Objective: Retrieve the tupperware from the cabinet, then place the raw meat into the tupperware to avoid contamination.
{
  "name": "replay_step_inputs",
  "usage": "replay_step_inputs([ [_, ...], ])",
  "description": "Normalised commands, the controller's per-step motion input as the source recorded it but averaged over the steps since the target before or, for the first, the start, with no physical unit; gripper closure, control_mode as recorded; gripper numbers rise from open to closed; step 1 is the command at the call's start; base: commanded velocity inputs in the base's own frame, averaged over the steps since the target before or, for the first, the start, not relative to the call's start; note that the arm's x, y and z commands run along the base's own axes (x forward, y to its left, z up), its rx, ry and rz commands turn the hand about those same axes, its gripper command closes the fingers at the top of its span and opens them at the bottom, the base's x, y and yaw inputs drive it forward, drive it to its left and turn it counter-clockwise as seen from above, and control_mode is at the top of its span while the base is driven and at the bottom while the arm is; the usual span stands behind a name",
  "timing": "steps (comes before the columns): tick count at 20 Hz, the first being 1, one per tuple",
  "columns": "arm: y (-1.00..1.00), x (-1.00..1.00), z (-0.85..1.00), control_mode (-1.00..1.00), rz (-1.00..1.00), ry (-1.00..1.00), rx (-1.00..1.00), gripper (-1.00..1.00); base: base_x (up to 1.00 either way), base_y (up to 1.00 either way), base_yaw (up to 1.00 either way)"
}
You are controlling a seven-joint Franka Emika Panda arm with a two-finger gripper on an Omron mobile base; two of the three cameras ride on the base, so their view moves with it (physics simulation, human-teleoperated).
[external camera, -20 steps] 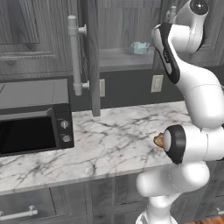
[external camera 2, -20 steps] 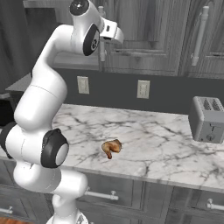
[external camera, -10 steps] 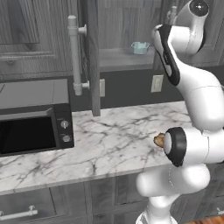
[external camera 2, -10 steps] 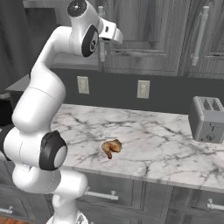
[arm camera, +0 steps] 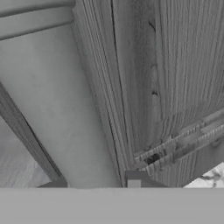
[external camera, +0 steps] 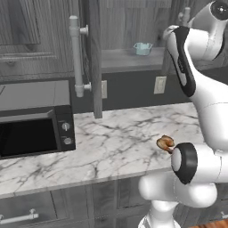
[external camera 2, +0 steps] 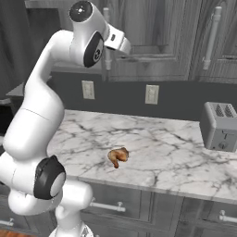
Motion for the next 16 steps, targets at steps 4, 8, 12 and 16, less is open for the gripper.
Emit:
replay_step_inputs([
  [4, -0.47, -0.63, 0.14, -1.0, 0.01, -0.03, 0.18, 1.0, 0.0, 0.0, 0.0],
  [8, -0.48, -0.67, 0.15, -1.0, 0.02, -0.04, 0.18, 1.0, 0.0, 0.0, 0.0],
  [12, -0.49, -0.64, 0.13, -1.0, 0.01, -0.04, 0.18, 1.0, 0.0, 0.0, 0.0],
  [16, -0.5, -0.65, 0.15, -1.0, 0.01, -0.04, 0.19, 1.0, 0.0, 0.0, 0.0],
])
